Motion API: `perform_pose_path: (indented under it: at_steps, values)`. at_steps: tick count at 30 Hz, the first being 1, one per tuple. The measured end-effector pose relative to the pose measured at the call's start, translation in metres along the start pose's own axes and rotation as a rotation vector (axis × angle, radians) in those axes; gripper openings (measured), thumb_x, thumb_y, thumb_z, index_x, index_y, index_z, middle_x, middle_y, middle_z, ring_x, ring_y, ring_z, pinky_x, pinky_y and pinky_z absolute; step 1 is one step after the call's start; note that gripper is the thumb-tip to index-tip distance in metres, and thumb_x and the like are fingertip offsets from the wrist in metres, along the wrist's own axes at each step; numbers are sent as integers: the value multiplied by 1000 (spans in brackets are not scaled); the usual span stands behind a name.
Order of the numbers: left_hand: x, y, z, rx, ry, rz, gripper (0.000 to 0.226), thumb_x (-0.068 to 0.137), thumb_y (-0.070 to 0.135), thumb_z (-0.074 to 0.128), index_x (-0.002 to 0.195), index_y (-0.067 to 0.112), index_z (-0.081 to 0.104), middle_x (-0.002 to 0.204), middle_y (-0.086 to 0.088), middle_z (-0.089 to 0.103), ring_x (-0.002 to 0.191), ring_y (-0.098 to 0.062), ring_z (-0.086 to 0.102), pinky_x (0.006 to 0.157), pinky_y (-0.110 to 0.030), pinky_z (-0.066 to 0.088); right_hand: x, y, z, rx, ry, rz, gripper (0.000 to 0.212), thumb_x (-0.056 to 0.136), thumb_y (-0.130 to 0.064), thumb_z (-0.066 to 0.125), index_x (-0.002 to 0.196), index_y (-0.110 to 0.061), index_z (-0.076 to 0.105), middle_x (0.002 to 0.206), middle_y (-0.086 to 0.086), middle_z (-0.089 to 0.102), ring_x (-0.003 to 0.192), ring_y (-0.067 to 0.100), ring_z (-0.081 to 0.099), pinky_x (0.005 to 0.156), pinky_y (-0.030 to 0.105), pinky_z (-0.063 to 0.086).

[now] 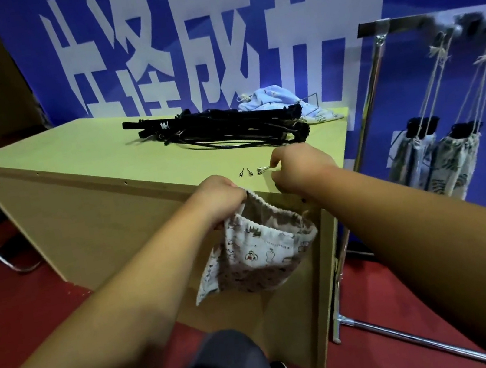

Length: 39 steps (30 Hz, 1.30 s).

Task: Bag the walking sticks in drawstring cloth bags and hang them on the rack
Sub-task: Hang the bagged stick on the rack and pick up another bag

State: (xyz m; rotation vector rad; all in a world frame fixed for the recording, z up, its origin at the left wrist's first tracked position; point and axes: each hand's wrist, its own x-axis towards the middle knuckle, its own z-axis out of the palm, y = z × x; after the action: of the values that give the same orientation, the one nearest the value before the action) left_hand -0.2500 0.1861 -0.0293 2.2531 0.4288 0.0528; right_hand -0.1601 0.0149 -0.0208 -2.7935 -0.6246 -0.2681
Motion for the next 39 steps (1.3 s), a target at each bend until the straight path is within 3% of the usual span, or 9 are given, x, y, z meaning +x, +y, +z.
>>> perform_pose_path:
  at_steps: [5,12,17,20,26,29,32,36,39]
  values:
    - [11,-7,-3,-17,-36,-23,20,97,21,62,98,6,75,87,-14,81,83,-33,80,83,-46,66,21,-5,23,175,34,-78,24,101,-36,70,125,-34,68,121,4,63,108,29,65,89,43,58]
    - [22,-7,0,-13,-42,-48,28,91,25,65,101,0,74,83,-14,81,80,-35,80,84,-51,65,34,1,37,292,24,-5,8,101,-43,69,97,-35,70,81,-8,66,74,14,65,81,39,56]
    - [21,-4,5,44,-17,-29,29,92,31,66,100,4,72,90,-13,81,82,-33,79,84,-46,65,31,-2,37,260,13,19,19,102,-44,67,89,-30,69,86,-6,70,95,26,68,88,40,57]
    - [14,-1,8,114,-37,-21,40,90,41,69,96,2,76,84,-11,79,72,-31,75,66,-34,57,23,-3,35,205,2,4,23,105,-42,63,98,-22,73,111,7,70,106,33,65,93,43,55]
    - [-5,12,21,154,-68,-7,33,94,44,68,85,13,72,64,-4,64,48,-24,55,50,-23,39,-25,-2,10,502,76,-20,19,113,-26,51,109,-9,59,100,2,63,89,21,59,73,32,37]
    - [-15,23,26,123,-71,16,32,94,44,69,77,16,65,47,0,50,38,-22,43,44,-20,33,-58,-5,0,700,109,10,16,114,-28,47,108,-13,52,102,6,70,77,22,74,66,35,50]
    - [-25,35,31,38,-79,32,24,93,37,69,80,17,65,54,-5,53,40,-22,42,43,-20,33,-88,0,-9,878,-25,74,19,115,-23,44,106,-7,51,95,16,73,70,27,79,65,46,65]
    - [-37,44,43,-56,-109,11,17,98,31,62,90,16,67,68,-5,52,42,-19,37,40,-20,28,-122,26,-21,429,-103,-12,26,113,-33,52,101,-16,68,96,0,77,87,17,72,74,33,52]
    - [-49,52,61,-49,-137,44,22,101,35,64,97,15,71,69,-6,52,44,-18,39,41,-20,29,-139,47,-28,253,-151,-22,26,112,-36,54,112,-17,70,104,4,73,96,25,66,81,38,52]
